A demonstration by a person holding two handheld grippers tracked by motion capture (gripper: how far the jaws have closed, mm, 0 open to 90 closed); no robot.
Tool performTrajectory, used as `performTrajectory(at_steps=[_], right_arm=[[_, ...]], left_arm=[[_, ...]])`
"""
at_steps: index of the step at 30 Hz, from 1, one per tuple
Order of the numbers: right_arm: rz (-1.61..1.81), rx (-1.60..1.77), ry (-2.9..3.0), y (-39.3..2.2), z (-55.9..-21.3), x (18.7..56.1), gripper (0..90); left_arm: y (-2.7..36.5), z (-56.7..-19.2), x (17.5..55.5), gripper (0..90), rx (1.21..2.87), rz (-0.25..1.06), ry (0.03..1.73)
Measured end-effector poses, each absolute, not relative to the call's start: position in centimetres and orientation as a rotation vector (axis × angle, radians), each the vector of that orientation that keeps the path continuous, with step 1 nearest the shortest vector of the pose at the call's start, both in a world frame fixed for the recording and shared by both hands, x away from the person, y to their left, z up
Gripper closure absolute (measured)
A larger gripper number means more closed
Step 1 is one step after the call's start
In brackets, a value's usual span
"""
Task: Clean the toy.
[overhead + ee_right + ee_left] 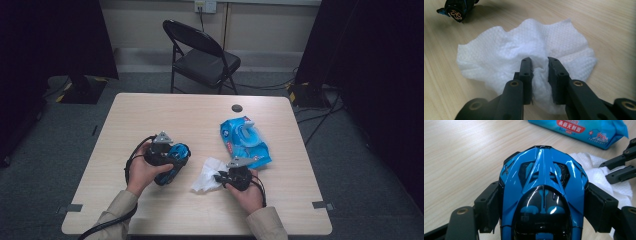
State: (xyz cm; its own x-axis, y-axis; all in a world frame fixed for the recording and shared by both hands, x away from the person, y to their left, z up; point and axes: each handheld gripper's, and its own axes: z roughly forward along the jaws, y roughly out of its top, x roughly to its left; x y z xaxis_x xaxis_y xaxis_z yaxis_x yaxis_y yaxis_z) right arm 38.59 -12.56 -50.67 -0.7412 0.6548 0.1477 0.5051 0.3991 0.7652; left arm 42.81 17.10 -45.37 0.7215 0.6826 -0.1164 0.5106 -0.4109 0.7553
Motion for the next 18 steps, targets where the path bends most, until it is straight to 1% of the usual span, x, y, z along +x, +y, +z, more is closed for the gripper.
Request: performTrajectory(at_steps=[7,14,18], right_arm=[[1.249,1.047,2.467,-12.6,-50.7,38.7,81.5],[1.231,1.097,2.468,-12.4,-50.4,38.9,84.9],[1.306,1.09,2.441,-11.8,-49.4,38.9,85.6]], left_arm=[[17.7,-44.5,42.2,24.5,2.058,0.279,0.882],[18.1,-43.9,41.5,24.5,2.019,0.272,0.857],[18.4,-43.5,41.1,24.5,2.0,0.261,0.844]])
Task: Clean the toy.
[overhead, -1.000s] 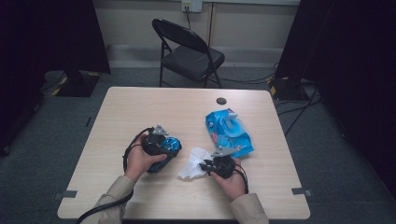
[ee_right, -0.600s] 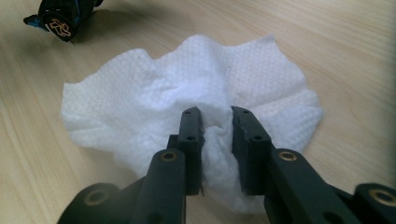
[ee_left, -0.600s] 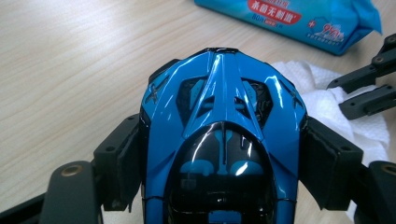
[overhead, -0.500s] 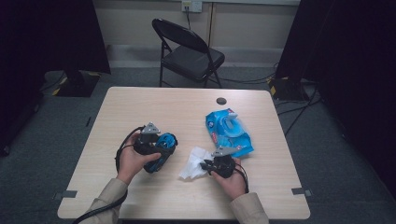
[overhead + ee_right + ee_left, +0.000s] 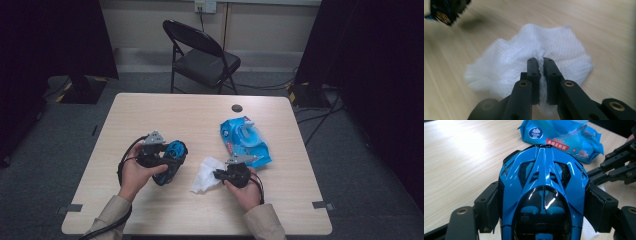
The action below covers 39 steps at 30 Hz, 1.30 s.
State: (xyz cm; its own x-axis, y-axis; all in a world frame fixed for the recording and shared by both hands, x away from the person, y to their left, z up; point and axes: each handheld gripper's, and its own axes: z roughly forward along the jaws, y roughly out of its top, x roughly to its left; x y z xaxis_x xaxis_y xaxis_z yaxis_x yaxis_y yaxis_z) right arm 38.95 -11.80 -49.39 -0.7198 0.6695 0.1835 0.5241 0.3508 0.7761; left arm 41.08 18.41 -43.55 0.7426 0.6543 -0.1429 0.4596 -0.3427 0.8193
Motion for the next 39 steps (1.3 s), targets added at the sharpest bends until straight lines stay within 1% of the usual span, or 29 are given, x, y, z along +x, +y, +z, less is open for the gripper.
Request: performTrajectory(at_steps=[6,15,18,23,26,32,39], right_arm=[[1.369,1.05,2.386,-11.7,-46.4,39.5,85.7],[1.471,1.126,2.239,-12.6,-42.7,41.4,85.6],[1.48,1.117,2.212,-12.2,-41.3,41.9,85.6],[1.482,1.065,2.208,-10.3,-39.6,42.3,85.6],[1.48,1.02,2.243,-8.9,-39.2,42.5,85.6],[1.532,0.995,2.314,-6.7,-39.7,42.4,85.5],[1.581,1.003,2.386,-5.6,-40.0,42.8,85.5]], left_arm=[[18.8,-43.3,40.4,24.5,2.0,0.256,0.831],[18.0,-42.8,39.4,24.5,1.995,0.231,0.787],[17.4,-42.6,39.2,24.5,2.003,0.224,0.761],[16.2,-42.9,38.9,24.5,2.023,0.21,0.732],[15.8,-43.1,38.9,24.5,2.026,0.198,0.723],[15.6,-43.4,38.9,24.5,2.032,0.189,0.725],[15.7,-43.5,39.1,24.5,2.037,0.198,0.728]])
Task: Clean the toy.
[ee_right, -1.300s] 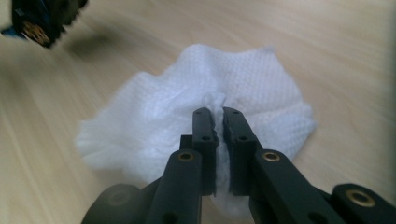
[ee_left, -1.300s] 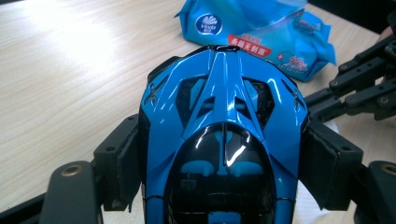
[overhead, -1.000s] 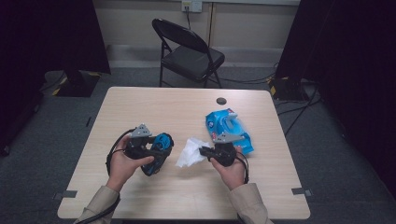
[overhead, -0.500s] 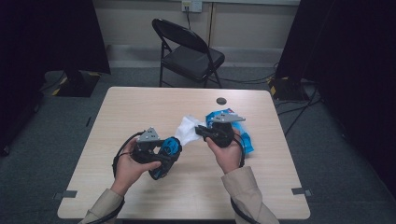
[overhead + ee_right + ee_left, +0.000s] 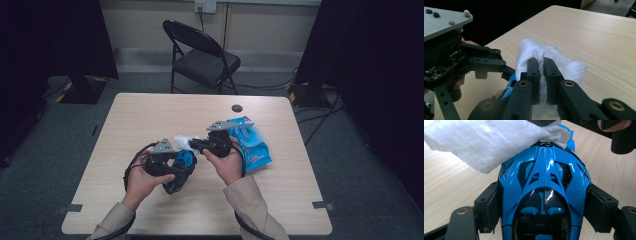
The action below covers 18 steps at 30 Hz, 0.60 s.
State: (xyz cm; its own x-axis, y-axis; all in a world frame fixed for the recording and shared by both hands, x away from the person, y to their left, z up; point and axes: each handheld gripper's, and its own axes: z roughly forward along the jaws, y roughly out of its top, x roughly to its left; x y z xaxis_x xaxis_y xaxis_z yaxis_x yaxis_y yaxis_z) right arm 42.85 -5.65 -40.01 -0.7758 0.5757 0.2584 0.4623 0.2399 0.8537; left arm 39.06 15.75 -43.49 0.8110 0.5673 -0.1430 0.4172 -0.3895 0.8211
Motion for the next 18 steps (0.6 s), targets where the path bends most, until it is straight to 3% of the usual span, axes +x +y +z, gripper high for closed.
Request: performTrajectory(at_steps=[18], right_arm=[[1.627,0.922,2.449,-6.4,-39.6,41.9,85.6]], left_arm=[[16.6,-43.3,39.4,24.5,2.014,0.23,0.772]])
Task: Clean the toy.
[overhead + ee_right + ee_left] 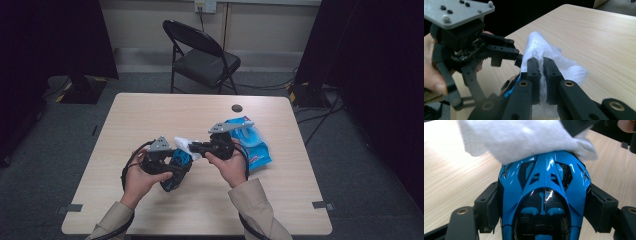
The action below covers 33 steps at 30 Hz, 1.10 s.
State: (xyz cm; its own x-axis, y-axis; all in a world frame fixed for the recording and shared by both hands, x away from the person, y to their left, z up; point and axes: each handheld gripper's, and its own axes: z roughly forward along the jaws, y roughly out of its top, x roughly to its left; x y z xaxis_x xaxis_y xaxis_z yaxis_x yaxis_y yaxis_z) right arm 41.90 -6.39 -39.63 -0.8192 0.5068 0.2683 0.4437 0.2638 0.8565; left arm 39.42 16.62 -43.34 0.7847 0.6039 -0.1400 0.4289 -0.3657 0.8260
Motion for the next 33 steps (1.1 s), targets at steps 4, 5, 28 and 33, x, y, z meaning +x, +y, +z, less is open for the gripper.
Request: performTrajectory(at_steps=[4,5,28,33], right_arm=[[1.636,0.919,2.453,-6.5,-40.0,41.5,85.6],[1.642,0.92,2.455,-6.5,-40.1,41.4,85.6],[1.715,0.969,2.43,-7.8,-40.7,40.8,85.5],[1.715,1.045,2.336,-9.6,-39.7,42.0,85.5]], left_arm=[[16.9,-43.4,39.5,24.5,2.013,0.232,0.785],[17.0,-43.4,39.6,24.5,2.016,0.234,0.79],[18.5,-43.0,39.9,24.5,1.953,0.25,0.835],[18.1,-42.7,39.6,24.5,1.951,0.254,0.816]])
